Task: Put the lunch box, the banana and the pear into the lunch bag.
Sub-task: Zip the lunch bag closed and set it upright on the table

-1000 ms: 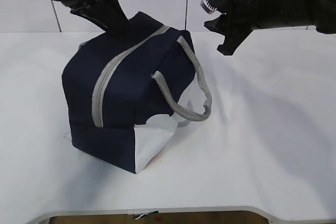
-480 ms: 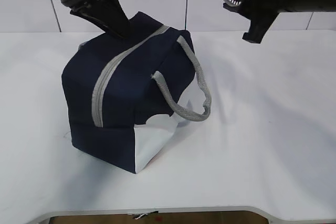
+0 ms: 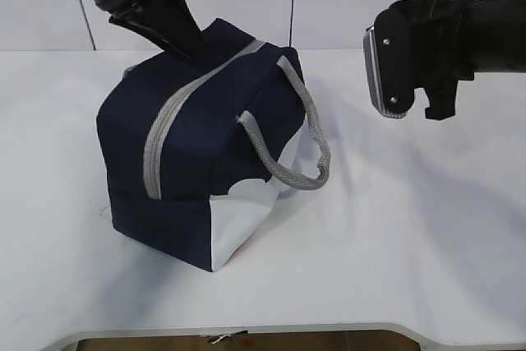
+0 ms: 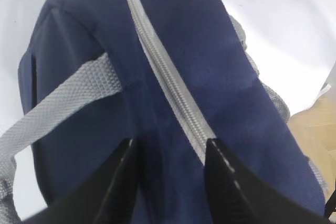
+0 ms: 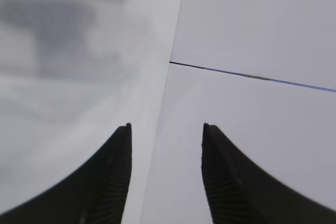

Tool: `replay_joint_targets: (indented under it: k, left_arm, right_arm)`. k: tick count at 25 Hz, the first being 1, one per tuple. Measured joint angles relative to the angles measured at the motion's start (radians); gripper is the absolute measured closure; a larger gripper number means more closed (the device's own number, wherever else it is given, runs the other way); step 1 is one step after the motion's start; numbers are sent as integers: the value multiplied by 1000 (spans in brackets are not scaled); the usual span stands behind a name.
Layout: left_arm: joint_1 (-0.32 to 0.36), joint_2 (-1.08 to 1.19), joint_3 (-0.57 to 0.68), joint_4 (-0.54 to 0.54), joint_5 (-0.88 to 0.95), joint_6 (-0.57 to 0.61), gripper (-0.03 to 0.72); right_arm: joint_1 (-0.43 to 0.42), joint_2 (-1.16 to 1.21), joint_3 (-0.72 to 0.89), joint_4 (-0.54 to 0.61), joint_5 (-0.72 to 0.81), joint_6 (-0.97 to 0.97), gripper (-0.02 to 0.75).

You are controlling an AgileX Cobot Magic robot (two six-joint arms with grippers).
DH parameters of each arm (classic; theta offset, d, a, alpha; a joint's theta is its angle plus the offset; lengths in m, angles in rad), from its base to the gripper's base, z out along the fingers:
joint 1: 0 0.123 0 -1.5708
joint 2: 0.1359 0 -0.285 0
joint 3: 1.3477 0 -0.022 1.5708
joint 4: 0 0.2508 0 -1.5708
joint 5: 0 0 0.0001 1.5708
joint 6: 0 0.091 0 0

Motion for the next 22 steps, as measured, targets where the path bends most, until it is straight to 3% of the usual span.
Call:
replay_joint_targets:
  k: [11,16,22]
  left_arm:
    - [0,0,0,0,0,-17,371]
    - [0,0,0,0,0,-23,371]
    - [0,0,0,8,2,-27,371]
  right_arm:
    - [73,5,5,2,0,403,371]
    - [81,5,5,2,17,373,371]
    - [81,5,21,4,82,167,371]
